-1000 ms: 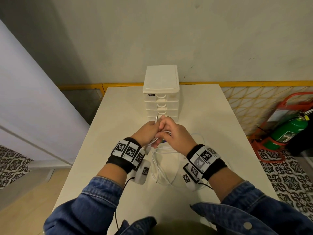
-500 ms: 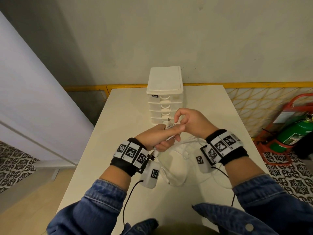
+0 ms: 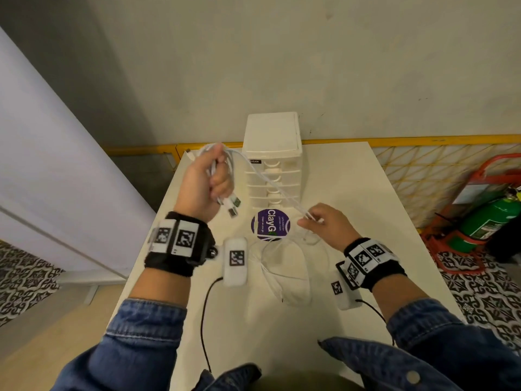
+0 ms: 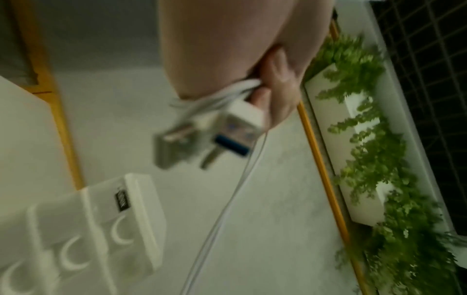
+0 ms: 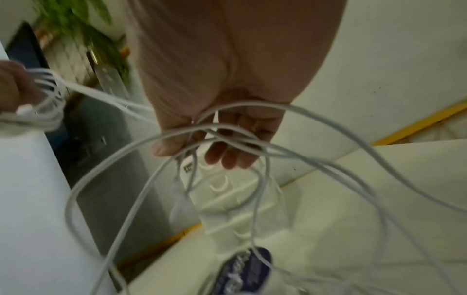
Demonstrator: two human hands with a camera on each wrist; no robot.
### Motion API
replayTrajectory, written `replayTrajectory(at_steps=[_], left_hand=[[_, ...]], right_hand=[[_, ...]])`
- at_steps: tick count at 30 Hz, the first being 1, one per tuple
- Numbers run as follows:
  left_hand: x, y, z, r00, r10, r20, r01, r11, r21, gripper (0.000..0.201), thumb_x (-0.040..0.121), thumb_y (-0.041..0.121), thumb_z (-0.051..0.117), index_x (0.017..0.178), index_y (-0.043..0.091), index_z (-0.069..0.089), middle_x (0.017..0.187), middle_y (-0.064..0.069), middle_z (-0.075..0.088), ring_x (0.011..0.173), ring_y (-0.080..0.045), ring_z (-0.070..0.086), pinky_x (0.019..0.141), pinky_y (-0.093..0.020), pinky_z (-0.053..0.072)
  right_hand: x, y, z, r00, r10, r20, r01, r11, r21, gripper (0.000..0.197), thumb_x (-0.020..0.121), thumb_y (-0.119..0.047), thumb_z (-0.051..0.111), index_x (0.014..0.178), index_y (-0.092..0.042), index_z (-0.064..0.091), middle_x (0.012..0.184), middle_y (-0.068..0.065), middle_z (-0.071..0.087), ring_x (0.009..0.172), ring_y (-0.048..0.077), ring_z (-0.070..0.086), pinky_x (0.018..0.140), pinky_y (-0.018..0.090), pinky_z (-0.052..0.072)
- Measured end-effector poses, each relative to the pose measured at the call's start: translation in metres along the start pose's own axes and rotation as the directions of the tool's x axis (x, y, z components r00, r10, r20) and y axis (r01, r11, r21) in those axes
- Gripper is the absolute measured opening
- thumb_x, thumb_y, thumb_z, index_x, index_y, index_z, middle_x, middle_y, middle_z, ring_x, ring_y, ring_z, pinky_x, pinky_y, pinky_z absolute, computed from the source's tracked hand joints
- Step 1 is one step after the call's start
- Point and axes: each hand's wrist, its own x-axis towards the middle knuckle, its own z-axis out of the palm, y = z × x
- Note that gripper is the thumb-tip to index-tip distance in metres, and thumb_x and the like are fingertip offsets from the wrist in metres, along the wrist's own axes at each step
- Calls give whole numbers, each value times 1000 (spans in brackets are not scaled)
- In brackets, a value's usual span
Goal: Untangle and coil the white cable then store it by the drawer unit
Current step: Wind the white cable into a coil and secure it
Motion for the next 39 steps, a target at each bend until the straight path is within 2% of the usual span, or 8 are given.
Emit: replayTrajectory(at_steps=[5,9,18,22,29,33,36,39], left_hand=[[-2,25,-14,964,157,-213,-171,984,-51,32,96,19,33,64,18,37,37,10,27,27,-4,19,29,-19,16],[0,26,-21,923,118,-365,-118,993,22,30,94,15,37,64,18,39,41,9,28,30,-5,20,29,-17,19],[-9,-27,13,957,-123,-263,188,952,242,30,95,16,45,65,15,43,41,5,29,31,-8,21,33,-16,19],[-11,-24,21,951,-174,-257,262,894,363,29,93,17,49,65,15,44,44,2,28,34,-11,19,36,-17,16],[-15,-35,25,936,-260,-238,340,844,415,29,92,18,50,64,14,44,41,3,27,32,-11,19,36,-16,16],[-18,-39,29,922,-337,-191,388,808,443,30,94,21,51,65,14,44,40,3,27,30,-11,19,36,-15,17],[-21,-41,28,904,-407,-129,420,793,442,30,94,25,51,66,14,46,40,3,27,30,-10,19,37,-16,15],[-26,-43,31,875,-483,-25,437,767,470,31,95,31,50,70,14,47,40,4,27,30,-10,17,39,-21,12]], right_hand=[[-10,31,4,988,149,31,-144,982,-122,16,81,-27,67,85,-11,66,86,8,60,83,24,57,75,33,42],[-14,38,-1,956,285,67,-277,955,-106,60,72,-29,77,125,-15,52,108,4,50,108,20,52,92,30,41],[3,-66,-14,976,-149,-161,186,952,243,96,71,-20,78,140,-30,13,133,-28,32,115,-28,29,93,-6,20],[14,-70,-18,919,79,-385,-125,987,-96,129,61,-47,80,145,-8,-10,158,7,0,145,17,1,119,42,7],[14,-81,-10,934,-270,-234,219,950,-221,110,69,-37,76,147,-22,0,158,6,10,146,21,2,115,45,0],[11,-77,-8,919,-295,-260,292,955,-53,58,82,-28,65,133,-23,38,120,1,57,119,19,48,111,46,22],[5,-77,-15,937,-257,-235,278,959,59,5,90,-26,53,90,-21,51,78,-4,61,74,13,58,73,33,45],[3,-75,-22,945,-221,-241,238,970,46,23,92,-30,47,74,-17,47,57,-4,51,54,18,49,58,36,41]])
